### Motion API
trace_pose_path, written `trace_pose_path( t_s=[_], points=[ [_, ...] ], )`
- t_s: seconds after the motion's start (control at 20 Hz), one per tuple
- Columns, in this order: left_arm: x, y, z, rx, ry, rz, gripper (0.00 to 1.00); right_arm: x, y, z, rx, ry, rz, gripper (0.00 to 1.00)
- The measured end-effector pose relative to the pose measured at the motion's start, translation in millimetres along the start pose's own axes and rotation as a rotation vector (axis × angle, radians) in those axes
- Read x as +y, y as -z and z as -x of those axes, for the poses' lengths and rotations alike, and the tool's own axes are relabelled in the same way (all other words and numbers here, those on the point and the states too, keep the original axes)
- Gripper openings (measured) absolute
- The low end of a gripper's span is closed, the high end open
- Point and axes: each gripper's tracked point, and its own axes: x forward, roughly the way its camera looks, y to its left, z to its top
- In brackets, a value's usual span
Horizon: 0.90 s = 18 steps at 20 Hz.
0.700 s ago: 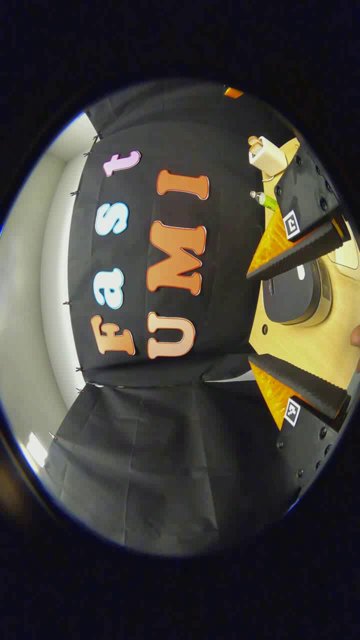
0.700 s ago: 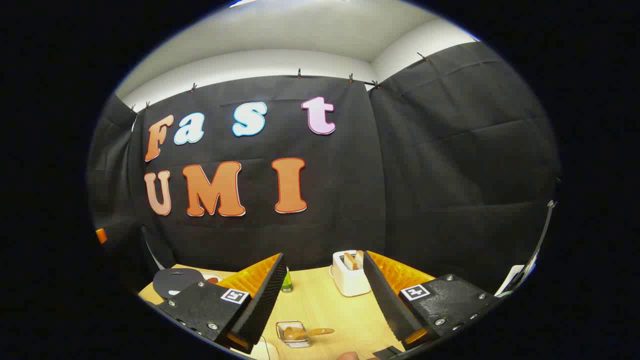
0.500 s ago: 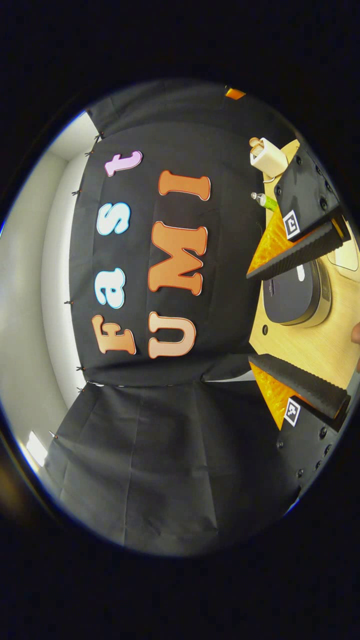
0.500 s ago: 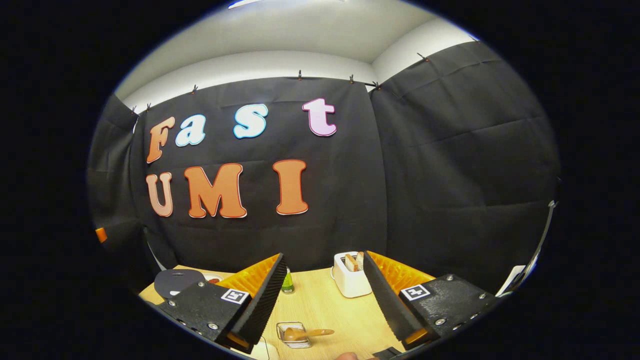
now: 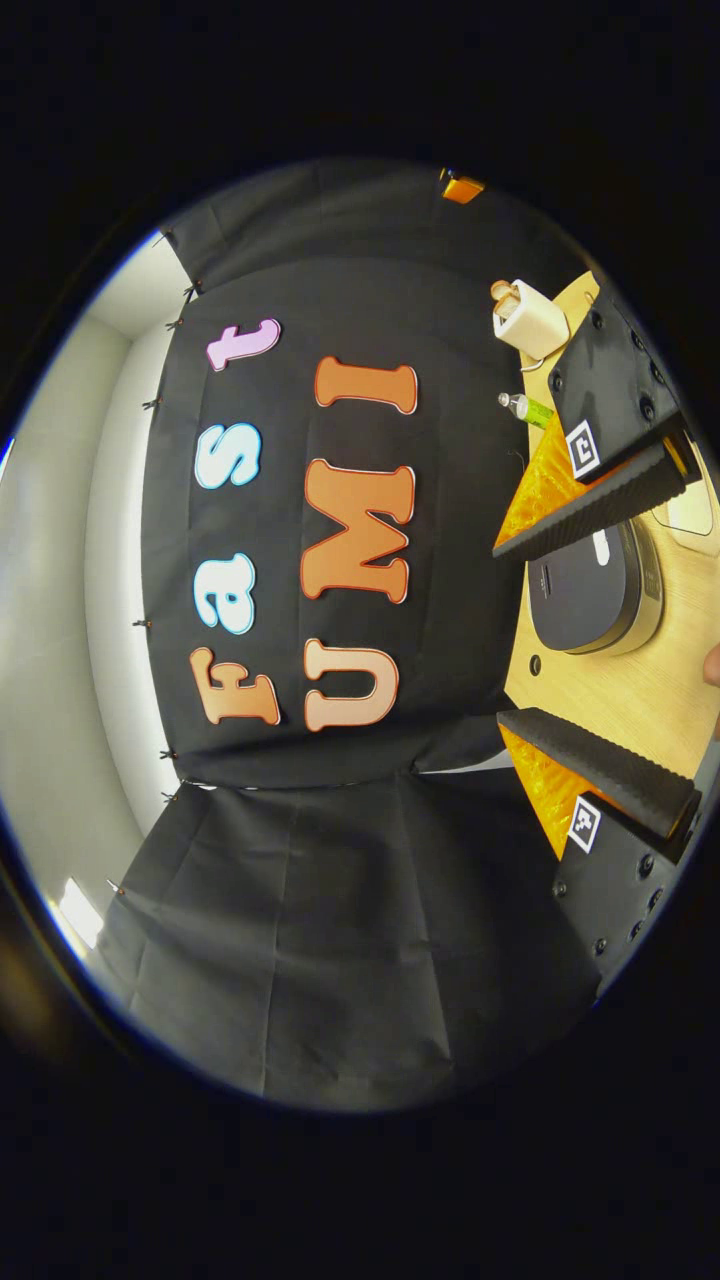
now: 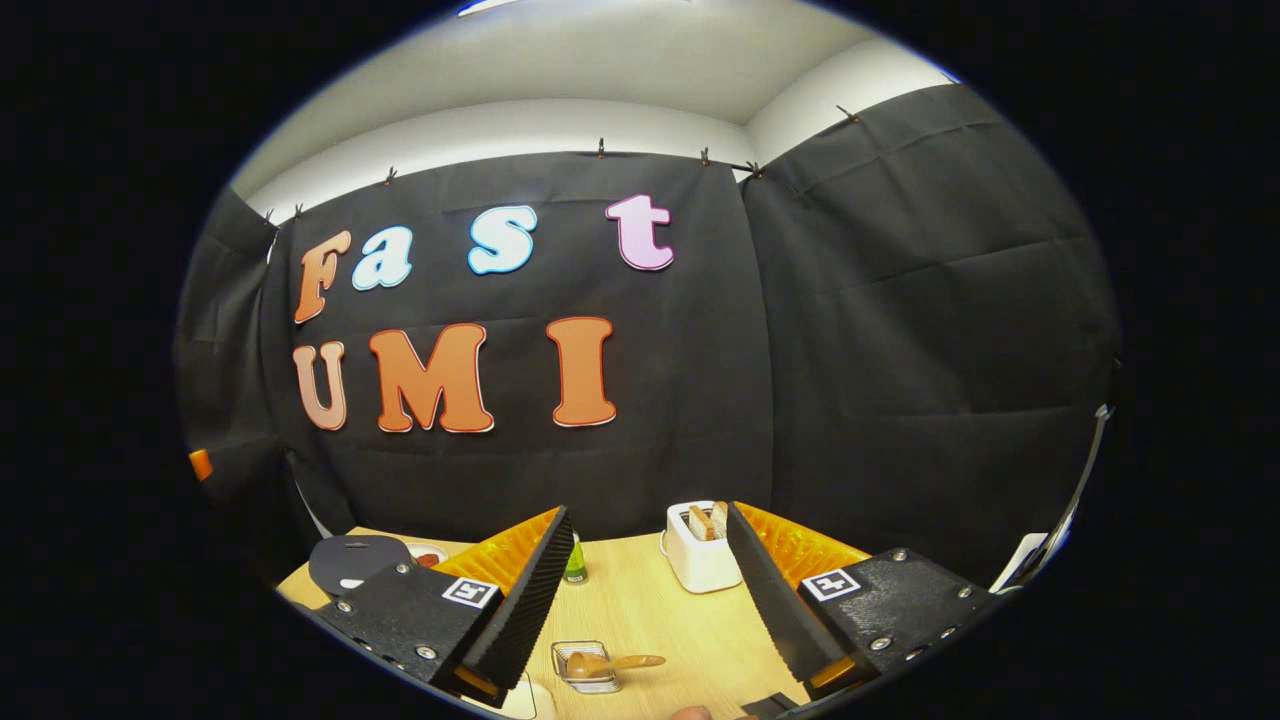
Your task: Close the left gripper, press the button to open the rice cooker; take a wooden spoon from the chopstick holder with the right hand, scoop a spoonful of rice and pour it into the rice cooker, then put the wooden spoon back into the chopstick holder.
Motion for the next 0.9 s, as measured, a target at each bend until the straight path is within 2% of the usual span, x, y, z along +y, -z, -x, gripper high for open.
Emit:
trace_pose_path(
  t_s=[0.15, 0.2, 0.5, 0.75, 0.8, 0.85, 0.9],
  points=[
    [-2.3, -0.2, 1.9, -0.003, -0.001, -0.007, 1.0, 1.4, 1.1, 1.8, 0.006, -0.004, 0.004, 0.95],
    [-2.5, -0.3, 2.3, -0.004, 0.004, -0.006, 1.0, 1.7, 0.4, 2.0, 0.004, -0.005, 0.005, 1.0],
    [-8.7, -0.3, 0.9, -0.011, 0.016, -0.019, 0.99, 4.7, 4.1, 2.1, 0.013, -0.016, 0.014, 1.0],
    [-31.1, -1.3, -9.8, -0.006, 0.093, -0.016, 0.98, 5.8, 7.3, -0.3, 0.027, -0.02, 0.023, 1.0],
    [-34.6, -1.0, -11.9, -0.008, 0.098, -0.02, 0.98, 5.6, 7.9, -1.4, 0.029, -0.019, 0.024, 0.95],
    [-35.5, -1.2, -13.8, -0.007, 0.099, -0.028, 0.98, 7.0, 7.5, -1.8, 0.029, -0.021, 0.022, 1.0],
    [-35.9, -0.5, -14.8, -0.006, 0.1, -0.033, 0.9, 8.9, 7.7, -2.4, 0.03, -0.023, 0.02, 0.95]
  ],
)
